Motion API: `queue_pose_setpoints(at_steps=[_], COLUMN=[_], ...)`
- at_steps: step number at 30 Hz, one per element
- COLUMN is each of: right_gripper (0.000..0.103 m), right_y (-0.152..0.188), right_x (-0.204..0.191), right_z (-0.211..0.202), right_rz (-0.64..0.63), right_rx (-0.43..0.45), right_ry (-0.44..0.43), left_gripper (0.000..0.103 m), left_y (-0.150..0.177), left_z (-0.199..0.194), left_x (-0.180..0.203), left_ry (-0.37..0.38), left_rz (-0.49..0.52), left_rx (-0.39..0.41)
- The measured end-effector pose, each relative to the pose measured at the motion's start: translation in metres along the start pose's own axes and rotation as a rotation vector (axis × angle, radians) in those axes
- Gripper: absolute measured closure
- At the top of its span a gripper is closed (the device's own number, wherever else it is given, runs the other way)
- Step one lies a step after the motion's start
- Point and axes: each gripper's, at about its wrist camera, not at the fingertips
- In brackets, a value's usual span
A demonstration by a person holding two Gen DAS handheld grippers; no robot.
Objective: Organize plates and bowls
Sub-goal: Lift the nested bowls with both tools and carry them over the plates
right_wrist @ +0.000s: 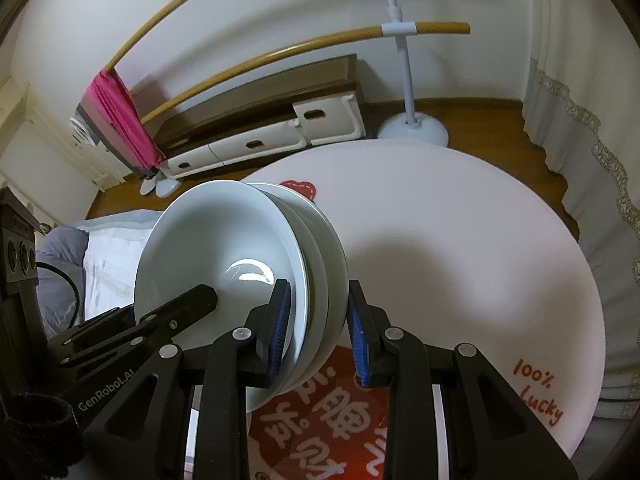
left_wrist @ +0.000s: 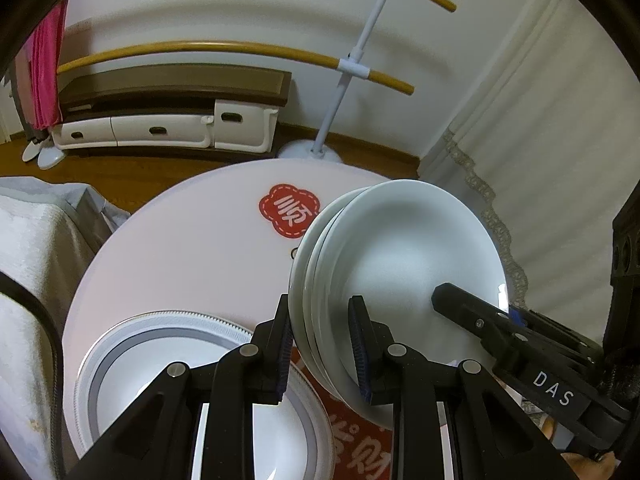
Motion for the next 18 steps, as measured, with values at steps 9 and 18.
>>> queue_pose_setpoints(at_steps=[9,18], right_gripper=[0.075,0.075], right_y=[0.021,0.058], right_x=[-0.034,-0.076], right_z=[-0.032,-0.04], right_rz=[-0.038,-0.071], right_rx=[0.037,0.031], right_ry=[0.003,-0.029], left_gripper=[0.08,0.08], left_y=[0.034,0.088], left_z=[-0.044,-0.085], left_x=[-0.02,-0.049], left_ry=[0.016,-0.023], left_rz=[-0.011,-0.028], left_rx=[0.045,0.079])
Point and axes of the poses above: each gripper's, at about its wrist camera, not at the fingertips, and z roughly the way its jaws point, x to its right, y to its underside, and after that the axes turned 8 degrees about -x, right-handed
